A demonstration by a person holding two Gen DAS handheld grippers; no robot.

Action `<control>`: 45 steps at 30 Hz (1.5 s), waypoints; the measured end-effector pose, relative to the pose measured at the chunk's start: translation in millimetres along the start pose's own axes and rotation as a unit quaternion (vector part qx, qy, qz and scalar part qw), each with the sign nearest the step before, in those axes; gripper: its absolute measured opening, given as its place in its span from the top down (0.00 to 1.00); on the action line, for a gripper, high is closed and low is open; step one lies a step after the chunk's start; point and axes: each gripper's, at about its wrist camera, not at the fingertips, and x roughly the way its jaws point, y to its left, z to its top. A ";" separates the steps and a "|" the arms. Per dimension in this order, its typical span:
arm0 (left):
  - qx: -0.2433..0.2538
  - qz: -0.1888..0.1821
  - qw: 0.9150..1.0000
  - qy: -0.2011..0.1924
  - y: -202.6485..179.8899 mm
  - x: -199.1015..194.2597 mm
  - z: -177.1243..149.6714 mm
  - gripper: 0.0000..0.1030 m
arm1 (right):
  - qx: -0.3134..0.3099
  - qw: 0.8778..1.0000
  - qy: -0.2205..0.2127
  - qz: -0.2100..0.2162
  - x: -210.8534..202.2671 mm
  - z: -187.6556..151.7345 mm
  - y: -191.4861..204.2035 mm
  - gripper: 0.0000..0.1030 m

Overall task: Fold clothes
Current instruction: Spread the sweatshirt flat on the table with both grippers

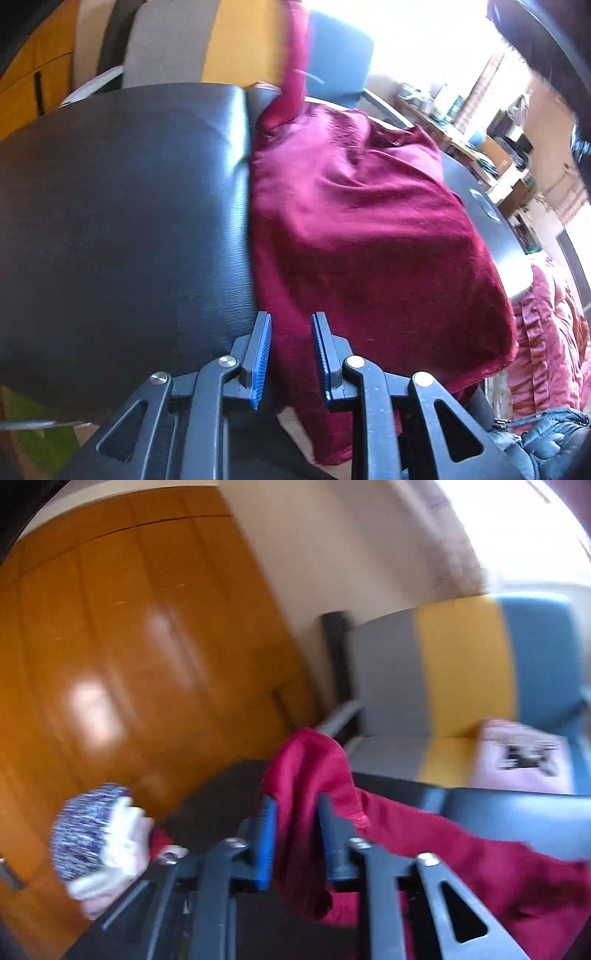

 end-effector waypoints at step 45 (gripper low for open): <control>0.110 0.167 0.980 -0.016 -18.0 117.8 171.0 0.76 | -0.022 0.821 0.190 -0.538 -179.1 -180.5 -277.2 0.86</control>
